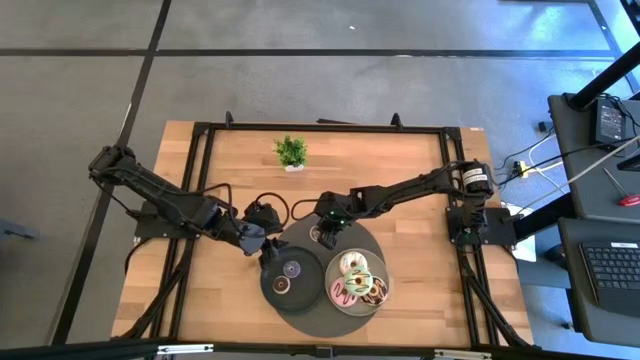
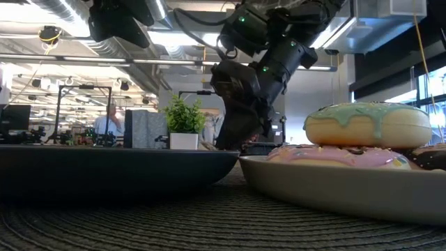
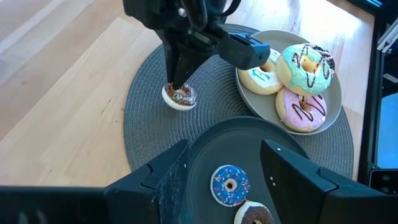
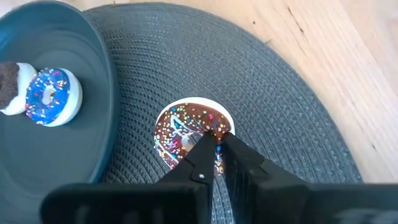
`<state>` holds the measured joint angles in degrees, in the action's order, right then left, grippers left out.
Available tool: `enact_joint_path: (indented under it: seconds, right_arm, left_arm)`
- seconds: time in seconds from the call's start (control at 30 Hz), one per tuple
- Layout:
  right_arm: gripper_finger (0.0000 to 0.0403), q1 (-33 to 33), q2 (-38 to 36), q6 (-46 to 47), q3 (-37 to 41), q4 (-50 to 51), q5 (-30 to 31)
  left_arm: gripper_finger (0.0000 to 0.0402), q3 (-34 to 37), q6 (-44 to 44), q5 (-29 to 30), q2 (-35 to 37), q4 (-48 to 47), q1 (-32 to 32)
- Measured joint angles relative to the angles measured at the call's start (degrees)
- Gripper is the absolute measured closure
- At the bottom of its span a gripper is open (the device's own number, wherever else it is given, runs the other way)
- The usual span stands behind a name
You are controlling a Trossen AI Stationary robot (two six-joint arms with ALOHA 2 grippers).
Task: Pick & Place donuts
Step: Put the small brown donut on the black plate
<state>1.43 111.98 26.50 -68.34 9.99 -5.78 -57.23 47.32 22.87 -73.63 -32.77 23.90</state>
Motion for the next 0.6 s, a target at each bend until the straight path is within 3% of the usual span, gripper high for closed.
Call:
enact_joint_path:
  seconds: [0.33,0.6]
  right_arm:
    - [0.0278,0.0,0.0,1.8,0.0,0.1,-0.1]
    - [0.0264,0.0,-6.1,0.3,0.0,8.5,-0.3]
  left_arm:
    - [0.0212,0.0,0.0,0.1,0.0,0.0,0.0]
    - [0.0208,0.0,0.0,1.8,-0.7,-0.2,-2.2]
